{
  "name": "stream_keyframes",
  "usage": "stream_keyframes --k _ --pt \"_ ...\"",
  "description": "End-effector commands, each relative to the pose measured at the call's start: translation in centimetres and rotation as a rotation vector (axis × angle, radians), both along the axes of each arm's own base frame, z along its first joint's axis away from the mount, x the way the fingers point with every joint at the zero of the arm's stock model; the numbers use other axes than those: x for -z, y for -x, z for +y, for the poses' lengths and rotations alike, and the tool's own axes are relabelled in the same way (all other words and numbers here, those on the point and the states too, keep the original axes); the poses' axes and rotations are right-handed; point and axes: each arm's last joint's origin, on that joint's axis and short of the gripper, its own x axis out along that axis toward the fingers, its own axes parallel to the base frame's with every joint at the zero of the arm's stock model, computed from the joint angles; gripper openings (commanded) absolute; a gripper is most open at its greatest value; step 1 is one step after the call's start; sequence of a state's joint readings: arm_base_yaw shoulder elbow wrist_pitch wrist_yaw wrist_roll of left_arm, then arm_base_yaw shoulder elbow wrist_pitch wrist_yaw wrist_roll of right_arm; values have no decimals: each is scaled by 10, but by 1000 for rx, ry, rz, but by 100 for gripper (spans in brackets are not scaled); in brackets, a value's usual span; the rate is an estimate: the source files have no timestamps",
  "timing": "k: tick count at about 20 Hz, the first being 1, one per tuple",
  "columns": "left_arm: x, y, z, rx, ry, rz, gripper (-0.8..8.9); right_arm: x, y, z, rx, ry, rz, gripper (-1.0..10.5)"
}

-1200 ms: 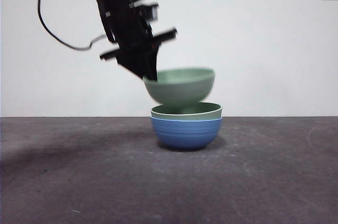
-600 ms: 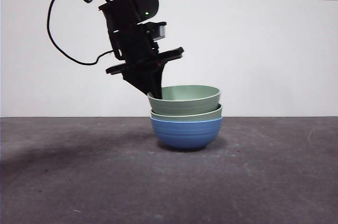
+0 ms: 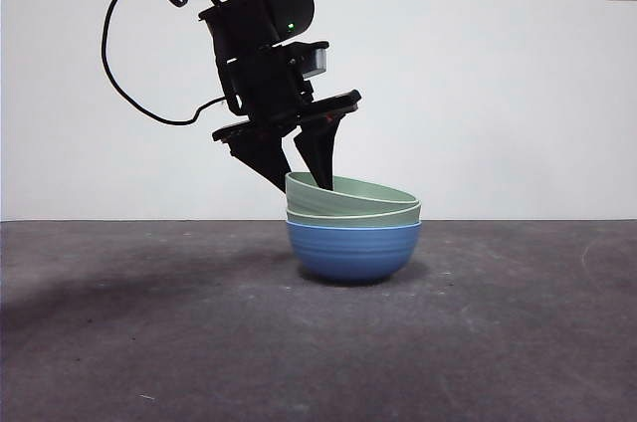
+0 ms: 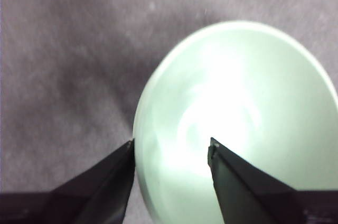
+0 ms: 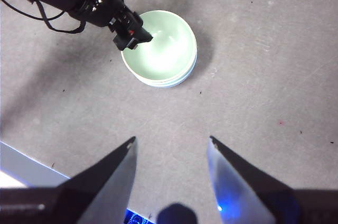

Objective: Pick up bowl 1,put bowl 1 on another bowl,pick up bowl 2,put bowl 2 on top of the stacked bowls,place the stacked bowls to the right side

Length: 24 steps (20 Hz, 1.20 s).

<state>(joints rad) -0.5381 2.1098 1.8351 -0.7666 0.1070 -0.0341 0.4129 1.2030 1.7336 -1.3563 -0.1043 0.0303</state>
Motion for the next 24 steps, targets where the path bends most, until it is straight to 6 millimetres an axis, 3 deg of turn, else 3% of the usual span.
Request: stream_keyframes --k 1,3,6,9,13,14,16,17,20,24 --pt "-11 2 3 4 6 -21 250 2 0 0 2 2 20 222" --pt "-25 7 9 -4 14 -36 317 2 0 0 2 2 20 222" --pt "-53 20 22 -16 18 -47 318 2 0 0 2 3 21 223" --pt "-93 42 43 -31 29 -77 318 5 -6 3 2 9 34 228" --pt "-159 98 72 -25 80 -170 318 14 -30 14 1 24 69 233" --pt "-173 112 79 -18 98 -196 318 18 -38 17 0 27 78 271" --pt "-202 148 95 -6 132 -253 318 28 -57 27 -24 12 119 450" --pt "-212 165 103 0 146 -275 318 35 -67 31 -32 10 140 461" --pt "-235 212 128 7 171 -314 318 57 -99 46 -29 33 194 461" --pt "-247 260 156 8 181 -329 318 101 -144 65 -18 69 295 461"
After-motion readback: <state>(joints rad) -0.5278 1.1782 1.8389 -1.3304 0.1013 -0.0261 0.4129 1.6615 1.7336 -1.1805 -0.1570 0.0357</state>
